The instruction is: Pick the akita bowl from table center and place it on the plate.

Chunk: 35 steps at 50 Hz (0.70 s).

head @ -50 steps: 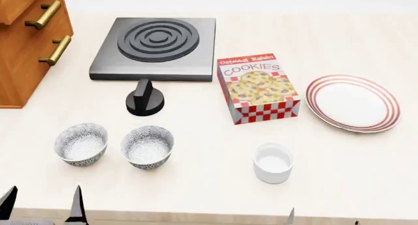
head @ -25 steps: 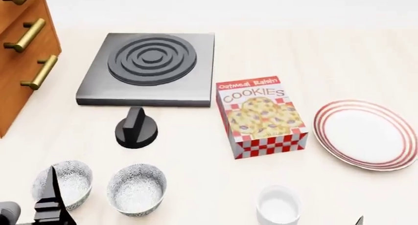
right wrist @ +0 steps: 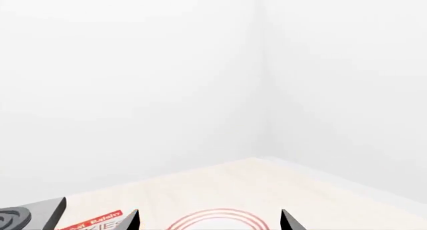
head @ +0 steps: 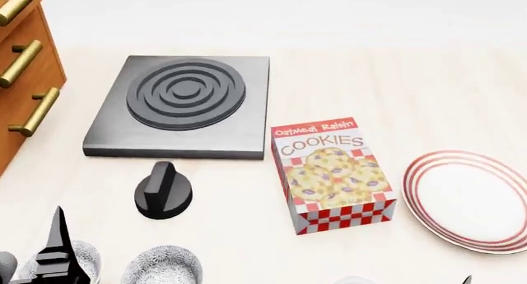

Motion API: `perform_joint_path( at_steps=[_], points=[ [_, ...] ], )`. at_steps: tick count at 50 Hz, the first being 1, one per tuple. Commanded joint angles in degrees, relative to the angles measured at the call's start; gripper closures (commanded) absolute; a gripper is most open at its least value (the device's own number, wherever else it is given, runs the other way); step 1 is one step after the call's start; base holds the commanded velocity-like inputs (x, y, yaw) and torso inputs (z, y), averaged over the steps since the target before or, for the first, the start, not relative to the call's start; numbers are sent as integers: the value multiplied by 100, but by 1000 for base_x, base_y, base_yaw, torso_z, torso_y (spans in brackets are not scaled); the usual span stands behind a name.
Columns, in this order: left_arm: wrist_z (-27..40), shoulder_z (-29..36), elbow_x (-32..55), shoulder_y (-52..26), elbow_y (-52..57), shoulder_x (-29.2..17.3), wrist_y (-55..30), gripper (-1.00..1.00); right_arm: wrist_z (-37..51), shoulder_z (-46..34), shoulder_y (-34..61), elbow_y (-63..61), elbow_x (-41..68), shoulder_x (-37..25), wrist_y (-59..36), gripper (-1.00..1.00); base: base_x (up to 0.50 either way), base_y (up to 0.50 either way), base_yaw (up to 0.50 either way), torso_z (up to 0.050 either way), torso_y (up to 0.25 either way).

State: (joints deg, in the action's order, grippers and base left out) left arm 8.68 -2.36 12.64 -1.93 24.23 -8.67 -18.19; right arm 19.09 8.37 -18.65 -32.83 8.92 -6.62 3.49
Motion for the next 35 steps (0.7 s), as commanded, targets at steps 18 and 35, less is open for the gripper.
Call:
perform_joint_path(
  at_steps=[18, 35],
  points=[
    [126, 21, 156, -23, 24, -131, -19, -100, 136, -157, 5, -41, 157, -208, -25, -100, 109, 0, 0, 0, 0],
    [436, -729, 487, -385, -71, -349, -179, -100, -430, -1607, 1947, -660, 1224, -685, -3123, -100, 0, 0, 0, 0, 0]
  ],
)
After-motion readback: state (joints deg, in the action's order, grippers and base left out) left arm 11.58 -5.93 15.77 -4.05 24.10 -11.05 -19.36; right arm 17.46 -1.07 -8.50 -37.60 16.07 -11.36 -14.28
